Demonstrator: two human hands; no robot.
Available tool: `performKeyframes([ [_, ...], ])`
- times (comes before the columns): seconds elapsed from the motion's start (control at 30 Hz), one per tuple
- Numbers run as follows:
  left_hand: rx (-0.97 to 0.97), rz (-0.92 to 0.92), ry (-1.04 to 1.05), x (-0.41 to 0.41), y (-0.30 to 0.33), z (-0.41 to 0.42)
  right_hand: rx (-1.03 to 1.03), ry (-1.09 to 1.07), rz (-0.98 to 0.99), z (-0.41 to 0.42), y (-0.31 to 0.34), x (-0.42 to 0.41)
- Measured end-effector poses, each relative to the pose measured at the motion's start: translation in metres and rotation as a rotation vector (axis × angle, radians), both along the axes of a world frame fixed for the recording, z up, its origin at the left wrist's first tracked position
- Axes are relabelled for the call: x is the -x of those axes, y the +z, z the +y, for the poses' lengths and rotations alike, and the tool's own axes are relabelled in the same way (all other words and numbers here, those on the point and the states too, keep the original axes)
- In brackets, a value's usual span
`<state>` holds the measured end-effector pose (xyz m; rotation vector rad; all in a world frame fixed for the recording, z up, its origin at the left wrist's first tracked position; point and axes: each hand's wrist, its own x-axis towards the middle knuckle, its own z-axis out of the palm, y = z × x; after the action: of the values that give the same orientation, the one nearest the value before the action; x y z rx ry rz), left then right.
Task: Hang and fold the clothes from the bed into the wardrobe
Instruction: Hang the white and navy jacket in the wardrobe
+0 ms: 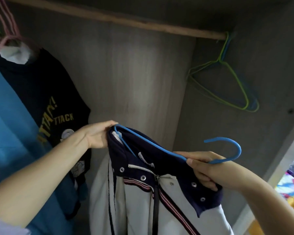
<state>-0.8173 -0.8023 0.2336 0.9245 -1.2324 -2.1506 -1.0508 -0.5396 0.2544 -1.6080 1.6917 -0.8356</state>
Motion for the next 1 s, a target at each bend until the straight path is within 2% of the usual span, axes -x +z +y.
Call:
performKeyframes([
  [0.13, 0.044, -0.096, -0.002, 0.018, 0.0, -0.012, -0.04, 0.0, -0.015, 0.005, -0.002, 0.005],
  [0.27, 0.025, -0.259, 0.037, 0.046, -0.011, -0.013, -0.054, 0.019, 0.291, -0.001, -0.011, 0.004],
  [0.37, 0.119, -0.33, 0.087, 0.065, -0.024, -0.005, -0.109, 0.031, 0.377, -0.002, -0.011, 0.004],
  [0.53, 0.62, -0.628, 0.13, 0.076, -0.051, -0.003, -0.183, 0.04, 0.458, -0.009, -0.031, 0.009],
  [0.63, 0.974, -1.018, 0.022, 0.074, -0.066, 0.0, -0.26, 0.027, 0.548, -0.026, -0.061, 0.017],
  [0.7, 1.205, -1.127, -0.017, 0.083, -0.069, 0.015, -0.368, 0.029, 0.61, -0.039, -0.087, 0.014],
  [0.77, 1.393, -0.99, -0.032, 0.097, -0.068, 0.034, -0.425, -0.017, 0.372, -0.049, -0.096, 0.009],
  [0.87, 1.399, -0.817, -0.032, 0.105, -0.072, 0.055, -0.362, -0.181, -0.167, -0.064, -0.071, 0.013],
  [0.93, 1.321, -0.815, 0.001, 0.096, -0.071, 0.05, -0.339, -0.212, -0.327, -0.077, -0.055, 0.013],
  [1.0, 1.265, -0.904, -0.033, 0.085, -0.068, 0.044, -0.346, -0.223, -0.387, -0.096, -0.051, 0.003],
])
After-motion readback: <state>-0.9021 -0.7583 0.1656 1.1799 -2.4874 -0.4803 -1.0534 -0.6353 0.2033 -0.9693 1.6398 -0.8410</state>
